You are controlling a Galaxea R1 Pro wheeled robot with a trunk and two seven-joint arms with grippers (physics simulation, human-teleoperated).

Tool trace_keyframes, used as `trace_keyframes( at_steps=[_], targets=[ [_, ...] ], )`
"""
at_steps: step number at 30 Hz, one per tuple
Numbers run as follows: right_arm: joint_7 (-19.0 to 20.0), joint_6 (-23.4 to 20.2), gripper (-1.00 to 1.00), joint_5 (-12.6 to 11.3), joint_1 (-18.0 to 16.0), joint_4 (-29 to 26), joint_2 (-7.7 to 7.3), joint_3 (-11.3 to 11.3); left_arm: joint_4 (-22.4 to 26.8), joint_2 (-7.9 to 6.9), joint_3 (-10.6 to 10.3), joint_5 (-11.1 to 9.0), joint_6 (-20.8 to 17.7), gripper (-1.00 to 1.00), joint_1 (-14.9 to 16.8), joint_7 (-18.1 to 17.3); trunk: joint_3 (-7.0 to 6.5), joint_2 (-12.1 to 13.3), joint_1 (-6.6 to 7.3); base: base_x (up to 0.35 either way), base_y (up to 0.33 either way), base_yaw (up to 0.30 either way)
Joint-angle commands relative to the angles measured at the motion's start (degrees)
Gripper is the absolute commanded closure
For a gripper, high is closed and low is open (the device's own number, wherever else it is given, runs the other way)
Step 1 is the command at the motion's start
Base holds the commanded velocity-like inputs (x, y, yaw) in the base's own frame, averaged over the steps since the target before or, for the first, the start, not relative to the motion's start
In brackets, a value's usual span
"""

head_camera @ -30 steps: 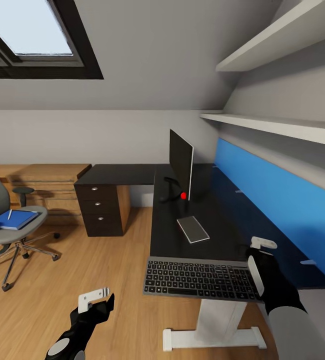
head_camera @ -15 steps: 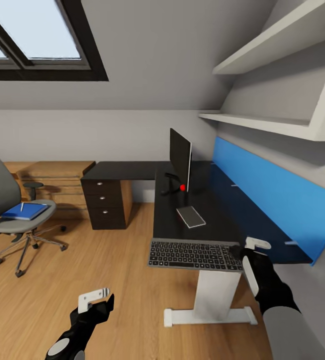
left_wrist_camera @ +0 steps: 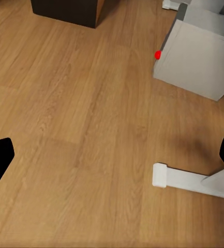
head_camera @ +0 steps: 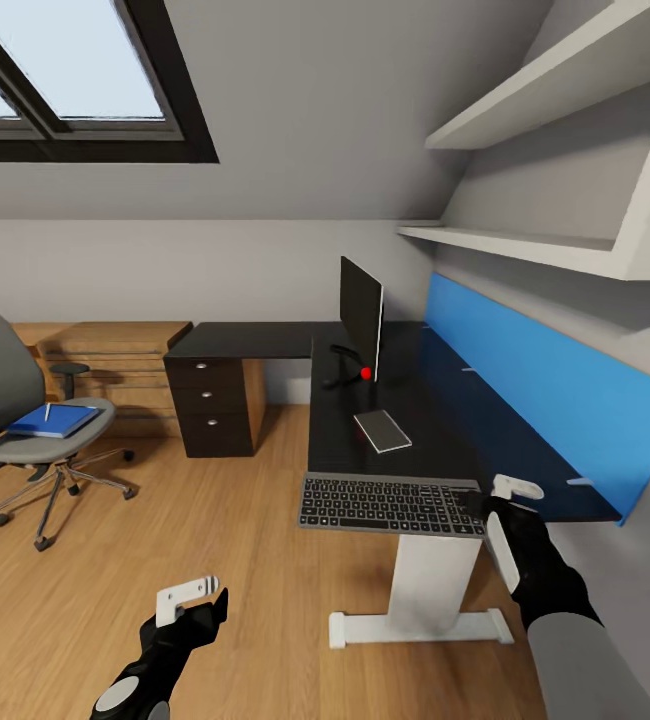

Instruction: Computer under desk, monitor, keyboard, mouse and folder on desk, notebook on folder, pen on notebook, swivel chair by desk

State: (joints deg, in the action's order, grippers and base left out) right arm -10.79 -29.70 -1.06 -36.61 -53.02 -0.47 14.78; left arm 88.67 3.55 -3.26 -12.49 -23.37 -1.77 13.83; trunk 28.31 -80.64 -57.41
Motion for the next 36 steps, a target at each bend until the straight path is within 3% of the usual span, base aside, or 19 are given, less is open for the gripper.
trace_keyframes(
  at_steps=[1, 12, 13, 20, 21, 29, 36],
  targets=[
    [-0.2, -0.29, -1.0, -0.24, -0.03, -0.07, -0.02, 0.18, 0.1, -0.01, -0.08, -0.6, -0.18, -1.0, 0.01, 0.49, 0.05, -0.03, 0.0, 0.0, 0.0, 0.0],
    [0.36, -0.27, -1.0, -1.1, -0.04, -0.07, -0.14, 7.02, 0.08, 0.04, -0.08, -0.6, -0.18, -1.0, 0.01, 0.49, 0.05, -0.03, 0.0, 0.0, -0.057, 0.0],
    [2.38, -0.3, -1.0, -1.16, -0.03, -0.07, -0.28, 10.19, 0.09, 0.05, -0.08, -0.6, -0.18, -1.0, 0.01, 0.49, 0.05, -0.03, 0.0, 0.0, -0.276, 0.0],
    [6.55, -0.71, -1.0, -1.14, -0.04, -0.07, -0.93, 13.48, 0.1, 0.05, -0.14, -0.52, -0.12, -1.0, 0.01, 0.49, 0.05, -0.03, 0.0, 0.0, -0.156, 0.0],
    [8.95, -1.03, -1.0, -1.2, -0.02, -0.07, -1.17, 15.02, 0.1, 0.05, -0.16, -0.48, -0.1, -1.0, 0.01, 0.49, 0.05, -0.03, 0.0, 0.0, -0.017, 0.0],
    [15.14, -3.79, -1.0, -1.82, -0.01, -0.07, -1.25, 17.77, 0.1, 0.05, -0.23, -0.43, -0.09, -1.0, 0.01, 0.49, 0.05, -0.03, 0.0, 0.0, -0.006, 0.0],
    [18.04, -6.24, -1.0, -5.54, -0.01, -0.07, -1.82, 18.74, 0.1, 0.05, -0.24, -0.43, -0.09, -1.0, 0.01, 0.49, 0.05, -0.03, 0.0, 0.0, 0.0, 0.0]
  ],
)
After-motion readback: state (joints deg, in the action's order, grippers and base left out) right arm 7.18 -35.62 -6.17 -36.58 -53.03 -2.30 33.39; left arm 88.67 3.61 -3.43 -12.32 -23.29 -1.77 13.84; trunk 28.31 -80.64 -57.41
